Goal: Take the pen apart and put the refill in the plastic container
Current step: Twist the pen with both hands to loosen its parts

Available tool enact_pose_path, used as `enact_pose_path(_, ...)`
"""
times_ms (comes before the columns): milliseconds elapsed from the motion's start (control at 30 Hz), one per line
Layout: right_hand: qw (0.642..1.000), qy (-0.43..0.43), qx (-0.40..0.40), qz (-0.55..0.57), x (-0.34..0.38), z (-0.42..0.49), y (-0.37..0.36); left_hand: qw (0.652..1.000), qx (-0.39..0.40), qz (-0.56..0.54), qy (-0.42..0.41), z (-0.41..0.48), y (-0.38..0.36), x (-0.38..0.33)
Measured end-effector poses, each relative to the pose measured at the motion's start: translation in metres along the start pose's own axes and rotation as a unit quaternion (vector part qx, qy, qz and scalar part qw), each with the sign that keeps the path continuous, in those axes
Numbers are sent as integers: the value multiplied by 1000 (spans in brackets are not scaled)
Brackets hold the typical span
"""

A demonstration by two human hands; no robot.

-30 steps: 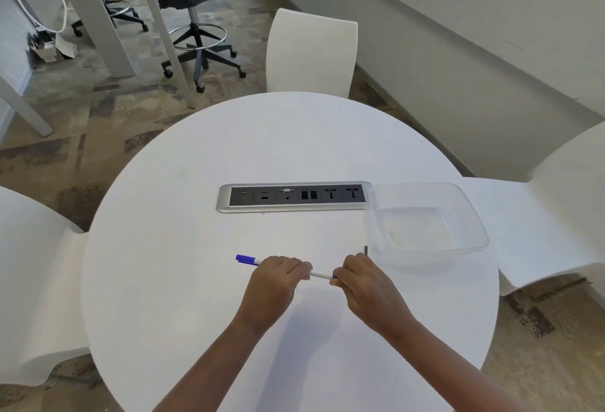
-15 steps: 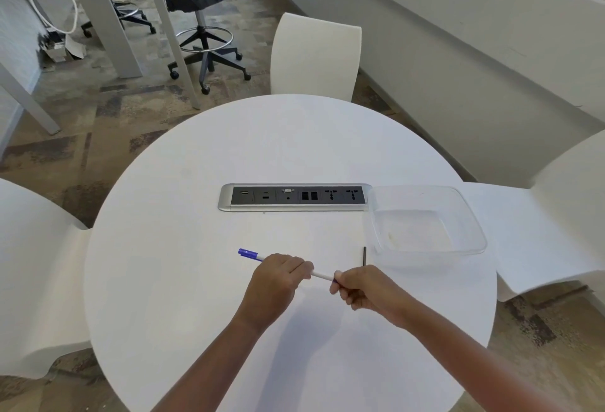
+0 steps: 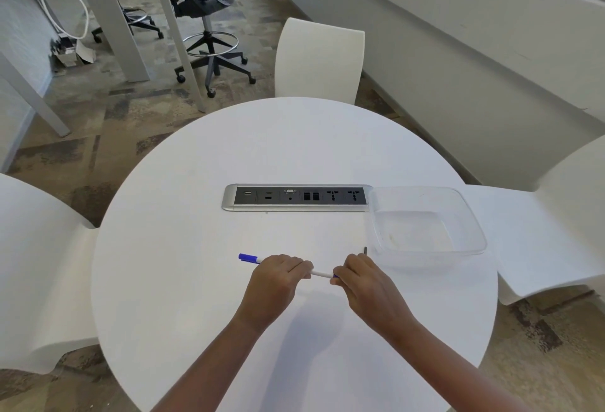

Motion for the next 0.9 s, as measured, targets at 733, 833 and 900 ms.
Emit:
enact_pose_path(733,955,-173,126,207,-12,4,-4,1000,-18,25,6,4,2,2)
enact_pose_path(833,998,-29,47,33,-3,2,5,999,-23,25,1,5,3,0)
enact_pose_path(900,1000,10,8,-12,-1,4,9,999,-24,26,-2,5,3,-2)
Point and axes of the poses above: each hand's wrist, its own z-axis towards the middle knuckle, its own y-axis out of the back of the hand, x = y × z, the point moved 5 cm from there along z, towards the middle knuckle, and after that the axes turned 1 degree about y, right-handed, at the moved point
